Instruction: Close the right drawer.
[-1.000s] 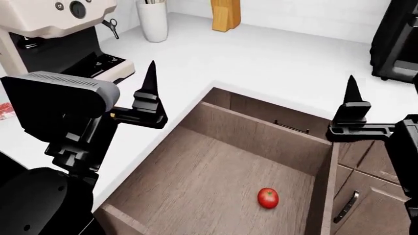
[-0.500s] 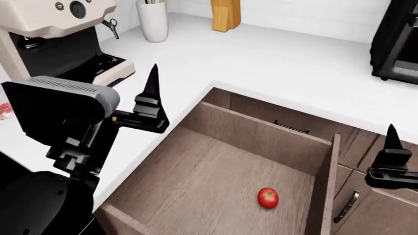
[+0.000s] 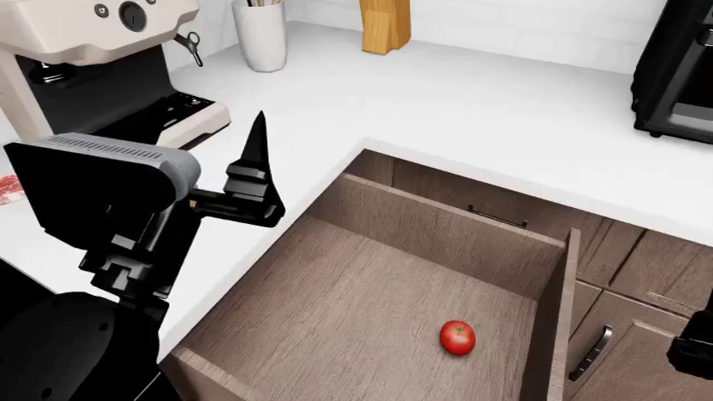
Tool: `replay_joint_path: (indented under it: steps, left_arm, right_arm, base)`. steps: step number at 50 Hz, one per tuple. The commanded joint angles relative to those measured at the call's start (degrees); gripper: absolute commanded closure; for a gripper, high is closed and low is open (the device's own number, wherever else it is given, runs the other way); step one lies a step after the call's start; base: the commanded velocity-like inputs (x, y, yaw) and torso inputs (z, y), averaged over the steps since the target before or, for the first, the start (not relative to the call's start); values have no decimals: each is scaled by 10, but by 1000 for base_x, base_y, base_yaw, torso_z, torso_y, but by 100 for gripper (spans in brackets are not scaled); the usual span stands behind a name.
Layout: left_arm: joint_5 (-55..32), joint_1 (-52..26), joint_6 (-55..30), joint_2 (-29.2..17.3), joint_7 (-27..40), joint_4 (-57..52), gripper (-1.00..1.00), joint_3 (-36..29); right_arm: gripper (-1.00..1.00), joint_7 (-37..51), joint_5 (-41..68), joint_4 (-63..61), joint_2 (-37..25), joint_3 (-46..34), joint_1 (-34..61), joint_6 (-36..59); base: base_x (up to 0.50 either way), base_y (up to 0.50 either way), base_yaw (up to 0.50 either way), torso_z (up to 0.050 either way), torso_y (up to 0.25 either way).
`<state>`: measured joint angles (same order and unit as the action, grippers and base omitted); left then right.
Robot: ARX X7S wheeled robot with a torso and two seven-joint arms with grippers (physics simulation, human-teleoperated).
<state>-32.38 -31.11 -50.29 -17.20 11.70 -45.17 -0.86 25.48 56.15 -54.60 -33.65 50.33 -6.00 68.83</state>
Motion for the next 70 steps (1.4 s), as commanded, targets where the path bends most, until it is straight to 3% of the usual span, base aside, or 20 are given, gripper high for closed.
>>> replay_joint_path:
  steps: [1, 17, 25, 52, 70]
  left_arm:
    - [2, 2, 8, -2, 1, 5, -100, -4]
    - [4, 13, 27, -3, -2, 15, -100, -9]
    - [3, 12, 28, -3, 1, 15, -100, -14]
    - [5, 27, 46, -5, 3, 18, -100, -27]
    - [3, 30, 49, -8, 7, 17, -100, -34]
  right_arm:
    - [-100, -51, -100, 31, 45, -11, -101, -89]
    - [-100, -107, -174, 70, 105, -11, -185, -197]
    - [-100, -133, -226, 142, 121, -68, -184, -257]
    - [-100, -198, -315, 312, 189, -125, -201, -441]
    - [-100, -202, -352, 370, 196, -177, -171, -477]
  base:
    - [0, 0, 0, 0, 0]
    - [0, 0, 0, 0, 0]
    - [0, 0, 0, 0, 0]
    - [0, 0, 0, 0, 0]
    - [0, 0, 0, 0, 0]
